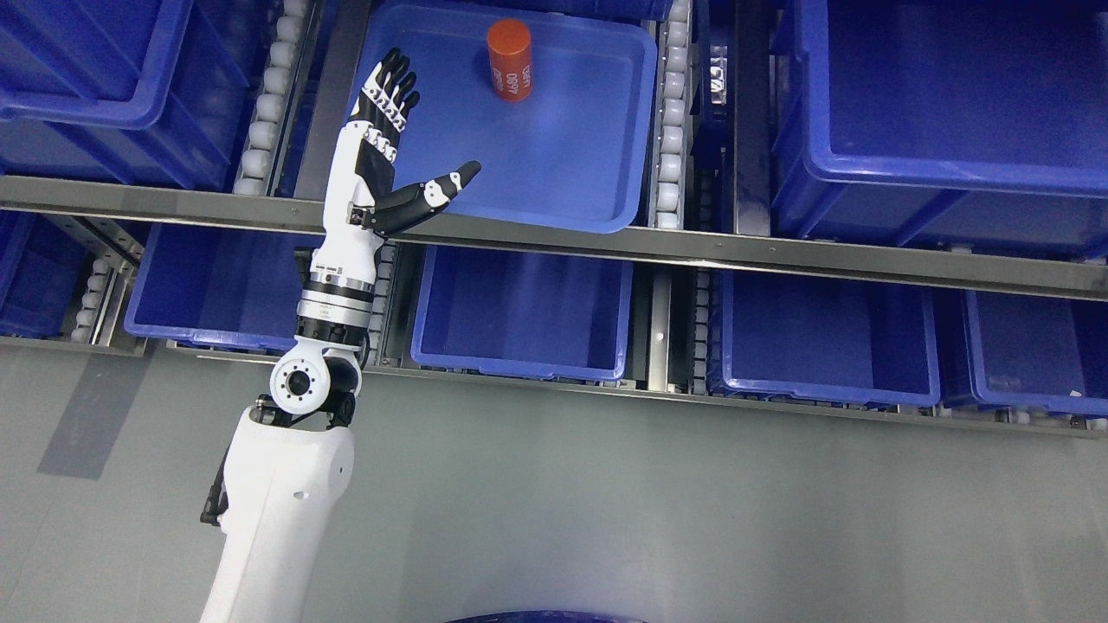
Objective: Grab orange capacitor from left shelf to right desk
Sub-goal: 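Reach the open left hand toward the orange capacitor in the blue bin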
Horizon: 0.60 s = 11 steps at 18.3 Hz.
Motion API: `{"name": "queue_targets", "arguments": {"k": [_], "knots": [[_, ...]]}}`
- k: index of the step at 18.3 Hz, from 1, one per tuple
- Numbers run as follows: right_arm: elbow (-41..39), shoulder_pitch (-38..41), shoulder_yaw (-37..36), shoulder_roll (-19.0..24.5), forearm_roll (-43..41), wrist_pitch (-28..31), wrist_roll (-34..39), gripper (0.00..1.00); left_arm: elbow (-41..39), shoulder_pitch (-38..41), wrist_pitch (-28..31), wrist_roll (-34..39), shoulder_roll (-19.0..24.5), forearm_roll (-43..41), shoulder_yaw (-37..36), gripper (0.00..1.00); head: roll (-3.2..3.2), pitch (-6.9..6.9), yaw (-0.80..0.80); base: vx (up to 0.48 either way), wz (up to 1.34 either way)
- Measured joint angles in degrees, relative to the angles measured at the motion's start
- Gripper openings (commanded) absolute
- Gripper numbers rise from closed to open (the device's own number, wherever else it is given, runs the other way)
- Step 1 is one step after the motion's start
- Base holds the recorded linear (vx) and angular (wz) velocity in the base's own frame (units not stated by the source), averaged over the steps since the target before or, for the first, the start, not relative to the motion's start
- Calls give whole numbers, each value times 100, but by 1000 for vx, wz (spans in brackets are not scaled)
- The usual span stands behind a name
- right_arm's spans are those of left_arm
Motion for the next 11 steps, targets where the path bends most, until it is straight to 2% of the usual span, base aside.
{"name": "queue_targets", "arguments": {"k": [5,11], "knots": [[0,1,0,0,0,0,-1,100,2,3,158,-8,0,-39,-72,100,0,0,0,228,-35],[0,1,0,0,0,0,13,100,197,-129,545,-46,0,-246,-80,100,0,0,0,115,-19]]}}
